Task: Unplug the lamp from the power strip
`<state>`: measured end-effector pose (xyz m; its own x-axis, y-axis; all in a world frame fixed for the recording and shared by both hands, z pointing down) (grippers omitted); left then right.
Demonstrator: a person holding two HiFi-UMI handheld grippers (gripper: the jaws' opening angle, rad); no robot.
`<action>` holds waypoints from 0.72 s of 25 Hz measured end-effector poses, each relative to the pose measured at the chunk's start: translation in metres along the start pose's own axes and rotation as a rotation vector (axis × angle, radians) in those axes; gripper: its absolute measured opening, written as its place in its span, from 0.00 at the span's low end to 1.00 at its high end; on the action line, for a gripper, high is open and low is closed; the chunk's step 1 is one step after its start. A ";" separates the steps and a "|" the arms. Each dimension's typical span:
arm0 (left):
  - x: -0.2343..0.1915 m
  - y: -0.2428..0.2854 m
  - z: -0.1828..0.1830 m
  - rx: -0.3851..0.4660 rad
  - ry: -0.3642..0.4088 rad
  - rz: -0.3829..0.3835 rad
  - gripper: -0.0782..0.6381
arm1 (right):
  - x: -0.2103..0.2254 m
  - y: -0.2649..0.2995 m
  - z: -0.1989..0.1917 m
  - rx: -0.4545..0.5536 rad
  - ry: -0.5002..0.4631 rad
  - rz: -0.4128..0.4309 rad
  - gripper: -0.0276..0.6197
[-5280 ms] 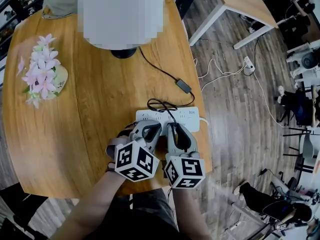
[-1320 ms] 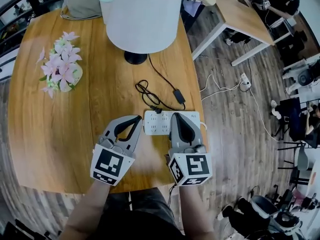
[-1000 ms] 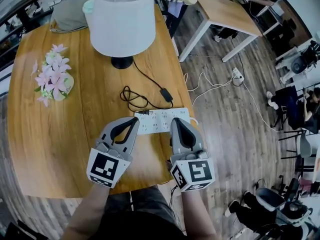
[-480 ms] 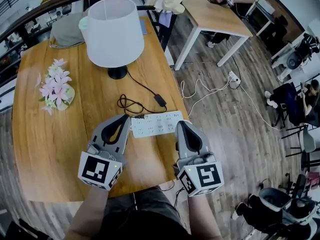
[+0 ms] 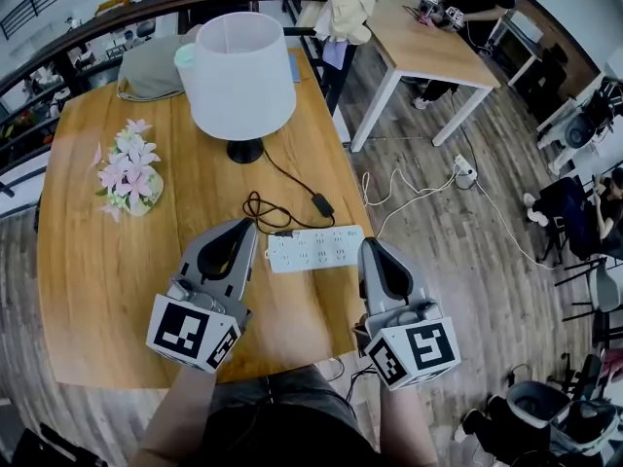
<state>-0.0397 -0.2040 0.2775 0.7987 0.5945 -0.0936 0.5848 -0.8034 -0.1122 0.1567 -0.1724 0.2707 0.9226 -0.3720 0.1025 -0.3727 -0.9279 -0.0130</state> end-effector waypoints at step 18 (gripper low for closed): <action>0.002 0.004 0.024 0.036 0.034 0.021 0.10 | -0.006 0.005 0.020 0.051 0.001 0.061 0.06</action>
<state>-0.0396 -0.2050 0.2534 0.8154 0.5755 -0.0622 0.5630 -0.8134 -0.1459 0.1515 -0.1756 0.2497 0.8983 -0.4277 0.1012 -0.4224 -0.9037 -0.0702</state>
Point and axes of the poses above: the fingertips, and each gripper's own axes: y forward along the fingers, x to its right, z out of its top, the point moved 4 cm from there along -y, backward along the fingers, and after that the axes turned 8 degrees about x, right-handed, at the moved point
